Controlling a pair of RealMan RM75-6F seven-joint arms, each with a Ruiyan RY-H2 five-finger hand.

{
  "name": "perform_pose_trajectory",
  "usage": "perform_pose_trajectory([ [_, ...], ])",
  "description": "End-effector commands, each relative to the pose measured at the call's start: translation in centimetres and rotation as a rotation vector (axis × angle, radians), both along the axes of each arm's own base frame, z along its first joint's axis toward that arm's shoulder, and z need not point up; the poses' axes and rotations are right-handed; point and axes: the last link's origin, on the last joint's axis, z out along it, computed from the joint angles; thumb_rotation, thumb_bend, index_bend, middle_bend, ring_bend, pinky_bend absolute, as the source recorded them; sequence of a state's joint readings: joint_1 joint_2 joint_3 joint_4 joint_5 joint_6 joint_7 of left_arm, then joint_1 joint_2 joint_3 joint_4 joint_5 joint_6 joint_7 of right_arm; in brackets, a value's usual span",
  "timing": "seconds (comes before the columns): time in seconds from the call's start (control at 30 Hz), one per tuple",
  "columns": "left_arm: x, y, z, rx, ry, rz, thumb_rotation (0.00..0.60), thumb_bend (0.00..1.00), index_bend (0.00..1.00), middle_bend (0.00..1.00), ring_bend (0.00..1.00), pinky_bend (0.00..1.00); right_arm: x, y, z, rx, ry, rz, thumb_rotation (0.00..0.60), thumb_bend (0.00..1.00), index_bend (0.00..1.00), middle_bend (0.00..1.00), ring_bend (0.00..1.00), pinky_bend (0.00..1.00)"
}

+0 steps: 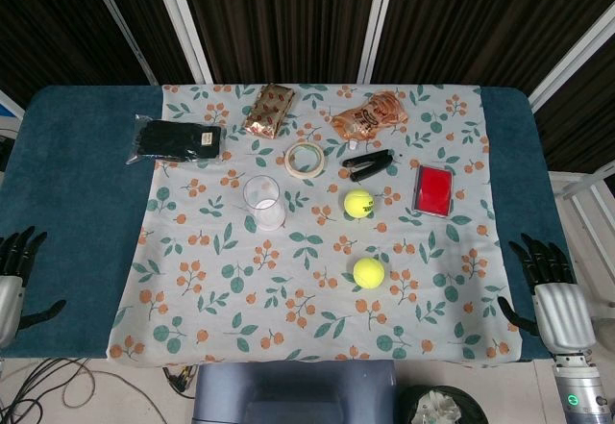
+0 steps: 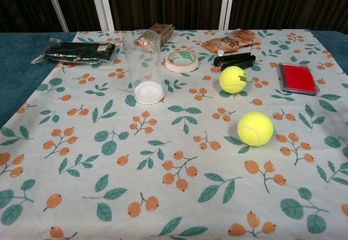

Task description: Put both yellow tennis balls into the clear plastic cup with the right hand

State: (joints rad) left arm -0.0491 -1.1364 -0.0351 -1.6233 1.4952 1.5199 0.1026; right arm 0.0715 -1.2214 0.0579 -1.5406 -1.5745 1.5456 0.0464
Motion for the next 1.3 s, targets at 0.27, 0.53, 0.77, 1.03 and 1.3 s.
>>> perform_pose_trajectory([
  [0.27,0.0,-0.2,0.1,0.009,0.003,0.012,0.6,0.0,0.07,0.0,0.0,0.0,-0.2,0.0,0.0,-0.003,0.007,-0.016,0.6,0.36,0.11,0.04,0.07,0.0],
  [0.53,0.1,-0.3,0.3,0.019,-0.004,0.023,0.6,0.0,0.07,0.0,0.0,0.0,-0.1,0.0,0.2,0.001,-0.023,-0.026,0.6,0.36,0.11,0.04,0.07,0.0],
  [0.77,0.2,-0.3,0.6,0.037,-0.009,0.019,0.6,0.0,0.07,0.0,0.0,0.0,-0.3,-0.1,0.4,0.037,-0.067,-0.05,0.6,0.36,0.11,0.04,0.07,0.0],
  [1.03,0.3,-0.1,0.1,0.029,0.005,0.012,0.6,0.0,0.07,0.0,0.0,0.0,0.6,-0.9,0.0,0.122,-0.147,-0.043,0.6,0.36,0.11,0.04,0.07,0.0],
  [1.3,0.3,0.1,-0.4,0.032,0.018,0.017,0.6,0.0,0.07,0.0,0.0,0.0,3.9,-7.1,-0.2,0.248,-0.129,0.012,0.6,0.27,0.1,0.04,0.06,0.0],
])
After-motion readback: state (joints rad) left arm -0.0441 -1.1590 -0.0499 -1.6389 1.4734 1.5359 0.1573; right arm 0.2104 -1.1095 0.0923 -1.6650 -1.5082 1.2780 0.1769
